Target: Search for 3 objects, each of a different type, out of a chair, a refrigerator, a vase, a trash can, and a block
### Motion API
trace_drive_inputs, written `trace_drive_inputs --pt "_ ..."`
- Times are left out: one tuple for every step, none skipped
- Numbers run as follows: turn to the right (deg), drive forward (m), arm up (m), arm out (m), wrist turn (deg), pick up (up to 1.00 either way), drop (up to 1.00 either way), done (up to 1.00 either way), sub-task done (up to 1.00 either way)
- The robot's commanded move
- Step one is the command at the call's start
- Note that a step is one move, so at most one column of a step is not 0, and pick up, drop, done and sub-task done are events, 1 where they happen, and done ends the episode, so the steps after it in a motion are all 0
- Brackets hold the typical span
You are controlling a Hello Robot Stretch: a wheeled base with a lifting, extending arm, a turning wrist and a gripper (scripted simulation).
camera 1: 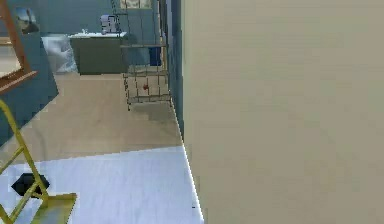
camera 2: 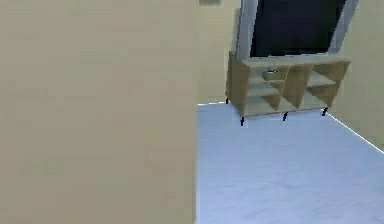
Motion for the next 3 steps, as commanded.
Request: trace_drive_inputs --pt "-42.0 0.00 0.00 0.00 0.0 0.00 0.00 0.00 0.00" --pt "0.0 0.50 0.00 0.00 0.0 0.00 0.00 0.00 0.00" --pt "-12.0 0.00 0.00 0.00 0.0 0.00 0.00 0.00 0.00"
